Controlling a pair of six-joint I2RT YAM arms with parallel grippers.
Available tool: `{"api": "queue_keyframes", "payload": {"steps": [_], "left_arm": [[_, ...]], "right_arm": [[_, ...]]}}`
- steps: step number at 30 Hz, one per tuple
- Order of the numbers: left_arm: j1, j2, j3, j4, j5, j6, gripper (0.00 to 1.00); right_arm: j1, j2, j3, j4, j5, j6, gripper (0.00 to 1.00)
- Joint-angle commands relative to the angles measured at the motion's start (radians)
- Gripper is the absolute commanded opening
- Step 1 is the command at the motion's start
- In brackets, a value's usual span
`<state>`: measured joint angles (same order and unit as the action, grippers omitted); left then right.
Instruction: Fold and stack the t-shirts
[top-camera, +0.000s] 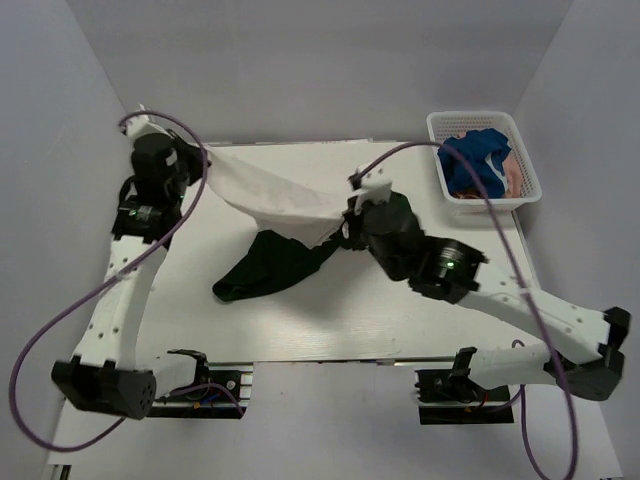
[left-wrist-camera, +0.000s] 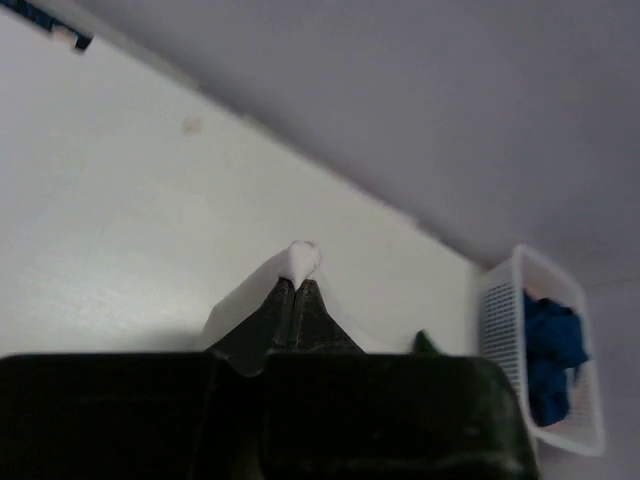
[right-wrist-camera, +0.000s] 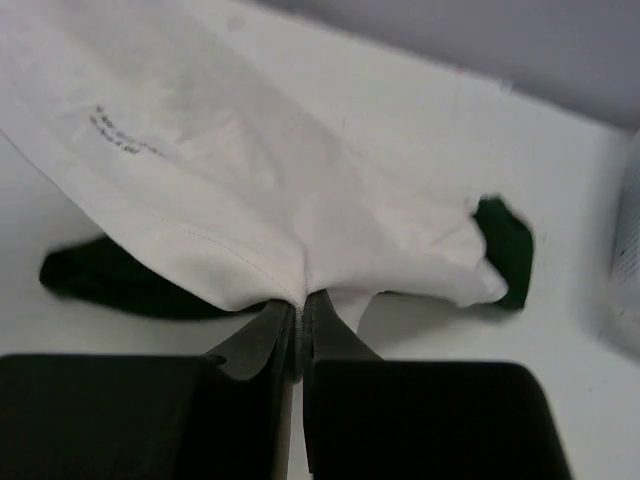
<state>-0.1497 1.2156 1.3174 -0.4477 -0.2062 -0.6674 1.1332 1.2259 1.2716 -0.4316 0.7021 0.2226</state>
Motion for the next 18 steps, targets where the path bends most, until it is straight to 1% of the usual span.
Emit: {"api": "queue_keyframes", "payload": {"steps": [1, 2, 3, 4, 5, 6, 7, 8, 9, 10, 11, 12, 13, 14, 15, 16, 17, 18], "left_arm": [[0.001, -0.126, 0.133, -0.029, -0.021, 0.026, 0.00], [0.001, -0.137, 0.164, -0.029, -0.021, 0.035, 0.00], [0.001, -0.137, 0.231, -0.052, -0.021, 0.035, 0.00], [0.001, -0.152, 0.268, -0.062, -0.021, 0.048, 0.00], [0.001, -0.166, 0.302, -0.062, -0.021, 0.048, 0.00], [0.001, -0.166, 0.372, -0.075, -0.021, 0.058, 0.00], [0.001, -0.166, 0.411, -0.094, -0.007, 0.075, 0.00], [0.001, -0.166, 0.492, -0.104, -0.007, 0.084, 0.00], [0.010, -0.166, 0.532, -0.115, 0.023, 0.094, 0.00], [0.010, -0.166, 0.569, -0.130, 0.033, 0.118, 0.00], [0.010, -0.166, 0.650, -0.144, 0.033, 0.127, 0.00], [0.010, -0.166, 0.693, -0.179, 0.033, 0.127, 0.00], [0.010, -0.153, 0.738, -0.195, 0.045, 0.140, 0.00], [0.010, -0.153, 0.817, -0.207, 0.062, 0.150, 0.00], [0.010, -0.153, 0.851, -0.216, 0.105, 0.150, 0.00], [0.019, -0.153, 0.884, -0.217, 0.131, 0.160, 0.00], [0.019, -0.153, 0.934, -0.217, 0.152, 0.160, 0.00], [0.019, -0.168, 0.951, -0.217, 0.186, 0.160, 0.00]], "right_arm": [[0.004, -0.081, 0.122, 0.049, 0.064, -0.176, 0.00], [0.007, -0.094, 0.205, 0.053, 0.015, -0.195, 0.00], [0.008, -0.126, 0.227, 0.074, -0.050, -0.212, 0.00], [0.007, -0.135, 0.247, 0.088, -0.088, -0.288, 0.00], [0.005, -0.144, 0.306, 0.120, -0.125, -0.308, 0.00], [0.008, -0.160, 0.333, 0.122, -0.221, -0.342, 0.00], [0.007, -0.160, 0.365, 0.088, -0.257, -0.373, 0.00], [0.008, -0.157, 0.470, 0.073, -0.318, -0.387, 0.00], [0.010, -0.145, 0.509, 0.041, -0.378, -0.411, 0.00], [0.007, -0.132, 0.590, 0.019, -0.404, -0.433, 0.00], [0.007, -0.126, 0.673, -0.008, -0.446, -0.443, 0.00], [0.005, -0.117, 0.711, -0.045, -0.507, -0.451, 0.00], [0.005, -0.108, 0.786, -0.058, -0.574, -0.463, 0.00], [0.005, -0.108, 0.829, -0.064, -0.601, -0.463, 0.00], [0.004, -0.112, 0.854, -0.061, -0.689, -0.466, 0.00], [0.004, -0.135, 0.857, -0.050, -0.740, -0.468, 0.00], [0.004, -0.147, 0.859, -0.024, -0.766, -0.467, 0.00], [0.004, -0.163, 0.859, -0.019, -0.792, -0.468, 0.00]]}}
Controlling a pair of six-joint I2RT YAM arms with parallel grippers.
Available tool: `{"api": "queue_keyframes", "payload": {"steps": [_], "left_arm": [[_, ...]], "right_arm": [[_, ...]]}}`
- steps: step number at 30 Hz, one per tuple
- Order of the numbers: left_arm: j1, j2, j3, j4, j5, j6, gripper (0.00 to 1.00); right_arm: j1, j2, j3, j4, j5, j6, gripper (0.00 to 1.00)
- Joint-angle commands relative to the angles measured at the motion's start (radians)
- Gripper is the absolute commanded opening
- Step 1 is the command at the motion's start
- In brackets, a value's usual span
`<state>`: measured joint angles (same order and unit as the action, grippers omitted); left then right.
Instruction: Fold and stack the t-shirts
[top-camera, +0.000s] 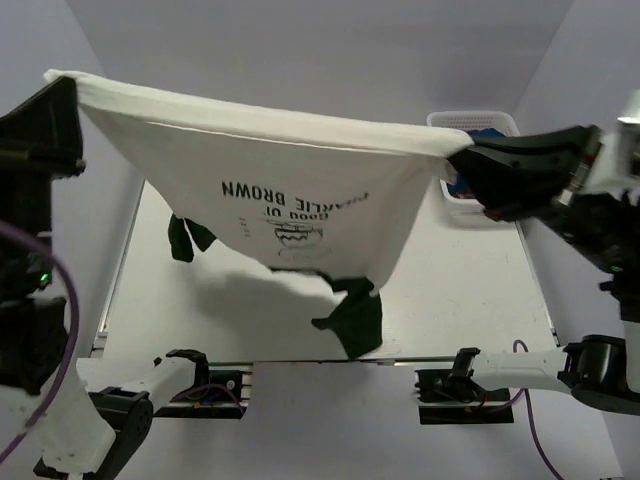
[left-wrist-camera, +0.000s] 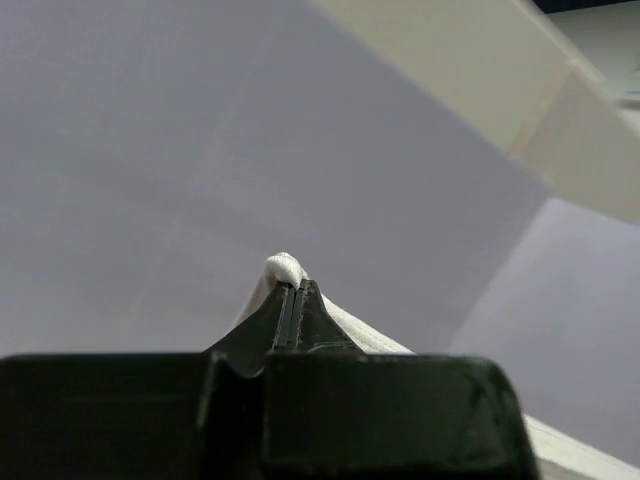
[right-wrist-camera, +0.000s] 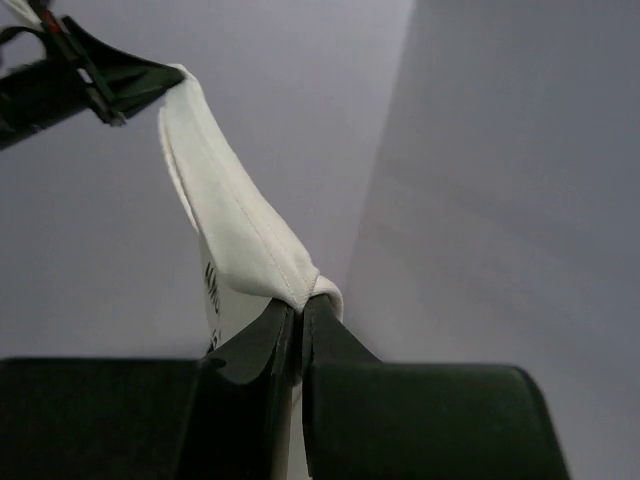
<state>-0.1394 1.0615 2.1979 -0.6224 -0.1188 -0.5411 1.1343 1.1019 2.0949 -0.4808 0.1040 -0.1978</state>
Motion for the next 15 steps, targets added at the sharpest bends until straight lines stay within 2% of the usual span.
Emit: {"api": "queue_keyframes", "payload": {"steps": [1, 6, 10, 14, 15], "left_arm": [[0.009, -0.027, 0.080, -0.028, 0.108, 0.023, 0.00], [0.009, -0.127, 0.060, 0.044, 0.120, 0.023, 0.00], [0.009, -0.104, 0.072, 0.056, 0.133, 0.013, 0.00], [0.009, -0.032, 0.065, 0.056, 0.133, 0.013, 0.00], [0.009, -0.018, 0.050, 0.056, 0.133, 0.013, 0.00]], "right_arm": [[-0.001, -0.060, 0.037, 0.037, -0.252, -0.043, 0.00], [0.001, -0.089, 0.028, 0.053, -0.271, -0.052, 0.00], [0.001, -0.088, -0.040, 0.091, -0.222, -0.093, 0.00], [0.002, -0.071, -0.171, 0.223, 0.145, -0.184, 0.00], [0.002, -0.060, -0.196, 0.284, 0.195, -0.204, 0.00]]}}
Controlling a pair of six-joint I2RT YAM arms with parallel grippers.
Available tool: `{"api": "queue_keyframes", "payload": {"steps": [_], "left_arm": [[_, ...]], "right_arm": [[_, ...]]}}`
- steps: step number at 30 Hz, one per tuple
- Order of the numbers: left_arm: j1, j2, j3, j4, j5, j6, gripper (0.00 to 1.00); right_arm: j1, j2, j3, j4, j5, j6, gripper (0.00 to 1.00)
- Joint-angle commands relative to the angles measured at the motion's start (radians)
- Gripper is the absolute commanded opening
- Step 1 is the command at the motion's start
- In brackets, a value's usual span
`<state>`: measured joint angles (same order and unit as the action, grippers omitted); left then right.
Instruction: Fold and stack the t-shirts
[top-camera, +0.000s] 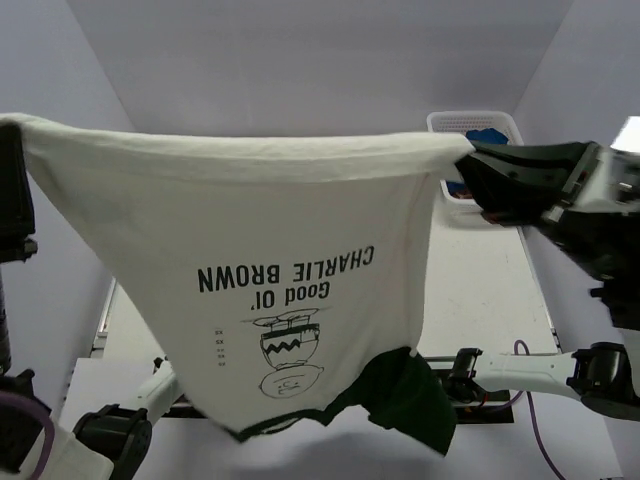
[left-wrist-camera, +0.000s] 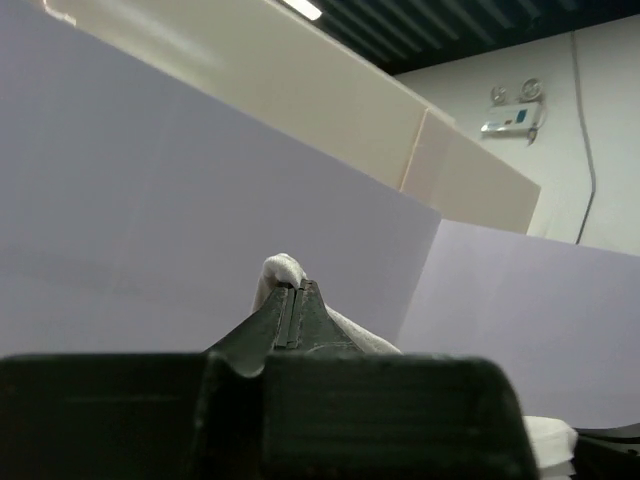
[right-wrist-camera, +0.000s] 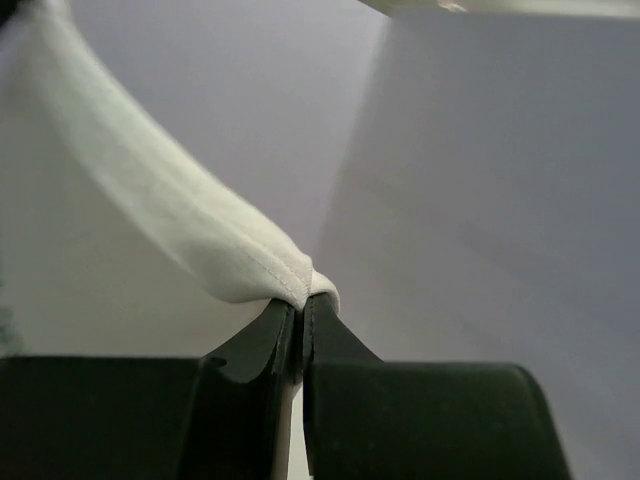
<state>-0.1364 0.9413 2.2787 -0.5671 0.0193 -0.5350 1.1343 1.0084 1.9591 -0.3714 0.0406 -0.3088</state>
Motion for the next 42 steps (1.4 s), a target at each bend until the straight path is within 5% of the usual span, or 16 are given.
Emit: {"api": "queue_keyframes", "payload": {"steps": [1, 3, 6, 8, 17, 19, 22, 23, 25, 26, 30, 31, 37, 42], "left_arm": [[0.006, 0.117, -0.072, 0.001, -0.005, 0.007, 0.00], [0.006, 0.154, -0.114, 0.001, -0.019, 0.007, 0.00], [0.006, 0.250, -0.185, 0.001, -0.090, 0.018, 0.00], [0.006, 0.342, -0.214, 0.013, -0.180, 0.030, 0.00], [0.006, 0.770, -0.416, 0.148, -0.375, 0.050, 0.00], [0.006, 0.965, -0.378, 0.226, -0.389, 0.064, 0.00], [0.017, 1.231, -0.051, 0.097, -0.430, 0.064, 0.01], [0.017, 1.422, 0.214, 0.032, -0.421, 0.044, 0.08], [0.026, 1.533, 0.364, -0.026, -0.343, 0.044, 0.53], [0.026, 1.512, 0.299, 0.010, -0.343, 0.023, 0.99], [0.026, 1.224, -0.201, 0.281, -0.272, 0.013, 1.00], [0.026, 1.185, -0.249, 0.294, -0.272, 0.013, 1.00], [-0.008, 1.055, -0.304, 0.047, -0.190, 0.017, 1.00], [-0.032, 0.872, -0.628, 0.032, -0.001, -0.029, 1.00]], "right_arm": [[0.004, 0.047, -0.112, 0.242, 0.374, -0.157, 0.00], [0.002, 0.067, -0.222, 0.409, 0.638, -0.222, 0.00], [-0.013, 0.174, -0.362, 0.763, 0.877, -0.567, 0.00], [-0.040, 0.208, -0.432, 0.910, 0.892, -0.604, 0.00], [-0.425, 0.652, -0.471, 0.653, 0.739, -0.152, 0.00], [-0.524, 0.817, -0.367, 0.606, 0.573, -0.008, 0.00], [-0.639, 1.036, -0.073, 0.496, 0.419, 0.045, 0.00], [-0.656, 1.149, 0.001, 0.427, 0.406, 0.050, 0.14], [-0.692, 1.307, 0.333, 0.251, 0.334, 0.036, 0.58], [-0.688, 1.367, 0.412, 0.224, 0.328, 0.039, 0.90], [-0.700, 1.160, 0.103, 0.259, 0.190, 0.106, 0.90], [-0.706, 1.123, -0.093, 0.337, 0.165, 0.120, 0.90], [-0.722, 0.794, -0.357, 0.256, 0.097, 0.345, 0.90], [-0.748, 0.607, -0.646, 0.218, 0.050, 0.510, 0.90]]}}
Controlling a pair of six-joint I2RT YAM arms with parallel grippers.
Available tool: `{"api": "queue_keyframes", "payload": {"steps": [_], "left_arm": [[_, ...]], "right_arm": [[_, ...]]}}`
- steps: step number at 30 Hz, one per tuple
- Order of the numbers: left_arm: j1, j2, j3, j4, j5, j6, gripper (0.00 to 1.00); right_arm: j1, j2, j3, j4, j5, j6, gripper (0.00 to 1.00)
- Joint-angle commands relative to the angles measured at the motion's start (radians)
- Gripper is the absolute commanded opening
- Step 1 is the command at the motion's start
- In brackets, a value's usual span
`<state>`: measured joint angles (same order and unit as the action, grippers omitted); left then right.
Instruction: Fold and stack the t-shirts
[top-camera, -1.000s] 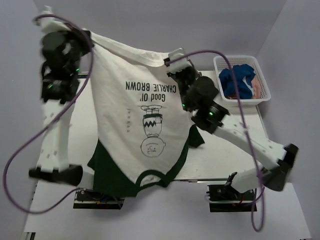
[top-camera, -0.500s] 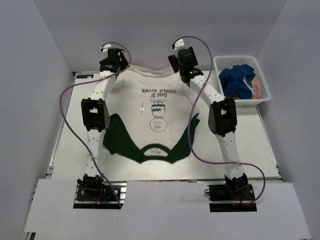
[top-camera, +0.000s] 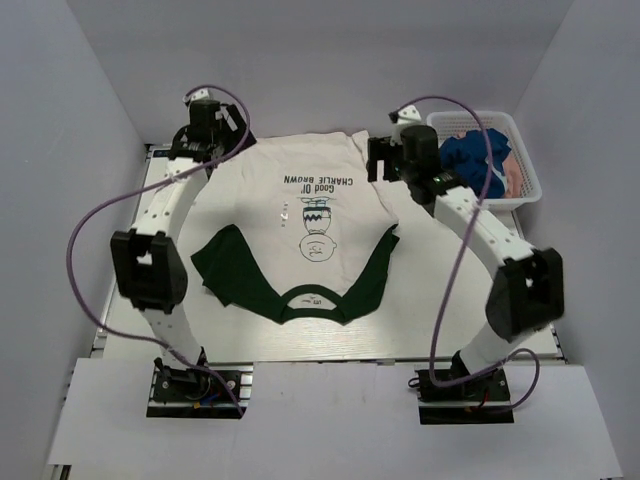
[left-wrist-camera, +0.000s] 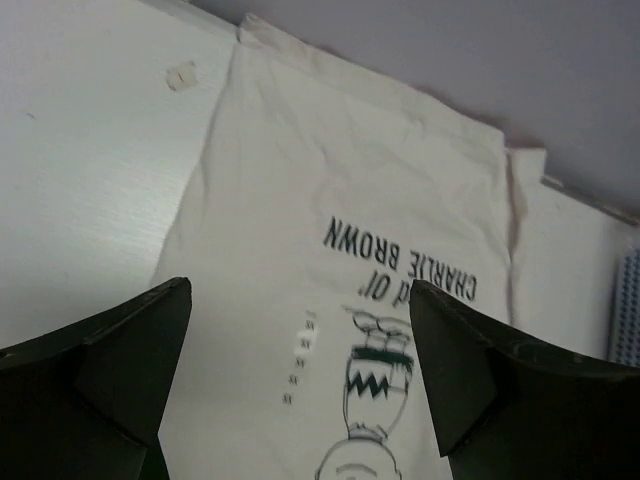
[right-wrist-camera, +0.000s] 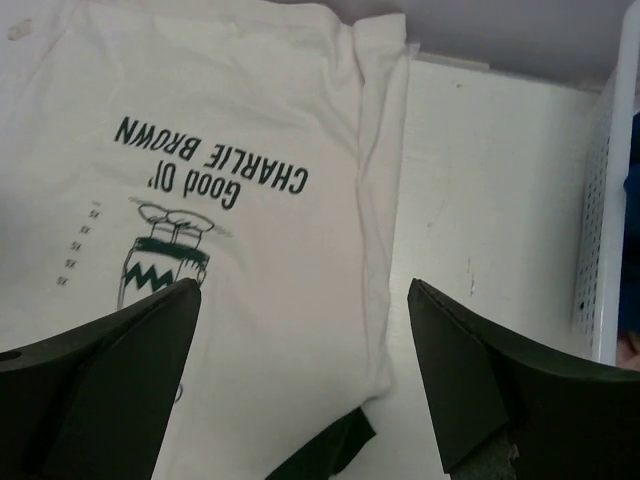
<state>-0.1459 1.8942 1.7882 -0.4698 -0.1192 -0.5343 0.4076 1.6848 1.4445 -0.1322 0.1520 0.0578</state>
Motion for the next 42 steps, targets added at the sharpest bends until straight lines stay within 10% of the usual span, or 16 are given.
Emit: {"api": "queue_keyframes", "payload": {"steps": [1, 13, 23, 34, 42], "left_arm": [[-0.023, -0.107, -0.247, -0.066, 0.148, -0.052, 1.00], [-0.089, -0.426, -0.847, -0.082, 0.133, -0.138, 1.00], [-0.066, -0.334, -0.928, -0.064, 0.003, -0.159, 1.00], [0.026, 0.167, -0.393, -0.130, -0.191, -0.014, 1.00], [0.048, 0.745, 0.555, -0.407, -0.183, 0.128, 1.00]], "right_arm": [[-0.024, -0.121, -0.172, 0.018, -0.080, 0.146, 0.90], [-0.010, 0.024, -0.195, 0.074, -0.485, 0.025, 0.90], [0.022, 0.244, -0.139, -0.029, -0.293, 0.016, 0.90], [0.126, -0.067, -0.688, 0.181, -0.284, 0.154, 0.90], [0.593, -0.211, -0.710, 0.050, -0.328, 0.189, 0.90]]}}
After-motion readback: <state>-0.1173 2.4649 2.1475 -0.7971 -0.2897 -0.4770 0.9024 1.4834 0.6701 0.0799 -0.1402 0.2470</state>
